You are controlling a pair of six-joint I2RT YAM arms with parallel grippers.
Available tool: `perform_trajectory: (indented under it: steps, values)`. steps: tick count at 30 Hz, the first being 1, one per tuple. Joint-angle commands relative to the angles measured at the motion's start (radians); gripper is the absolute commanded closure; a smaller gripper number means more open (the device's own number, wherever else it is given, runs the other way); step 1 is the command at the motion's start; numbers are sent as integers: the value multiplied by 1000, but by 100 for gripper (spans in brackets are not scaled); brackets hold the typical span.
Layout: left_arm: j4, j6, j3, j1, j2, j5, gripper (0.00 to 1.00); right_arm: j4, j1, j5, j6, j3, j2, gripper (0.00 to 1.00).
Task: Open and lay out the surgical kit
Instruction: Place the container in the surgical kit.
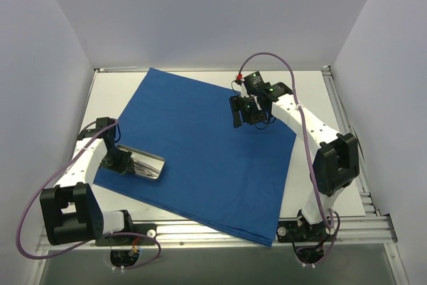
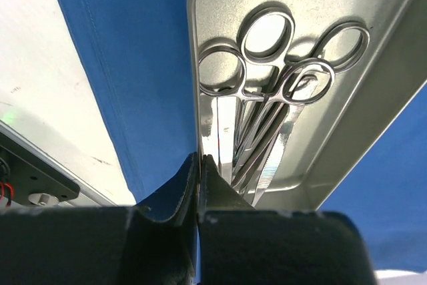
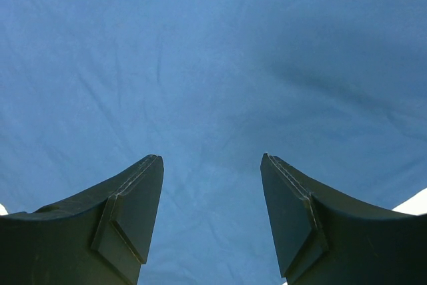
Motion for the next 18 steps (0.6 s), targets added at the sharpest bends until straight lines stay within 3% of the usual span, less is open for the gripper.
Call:
perform_trajectory:
  steps: [1, 13, 15, 16, 18]
  values:
    - [24, 29, 19, 10, 20, -48, 98, -8, 5, -12, 4, 13, -6, 39]
    - [102, 110, -33, 16, 123, -22, 98, 3, 2, -4, -2, 4, -15, 39]
    - [103, 103, -45, 21, 125, -15, 95, 3, 2, -7, -2, 0, -12, 39]
    - [105, 101, -51, 23, 123, -2, 81, 4, 2, -10, -2, 0, -12, 39]
    - [88, 101, -61, 32, 109, 11, 76, 3, 2, -10, -2, 2, -10, 39]
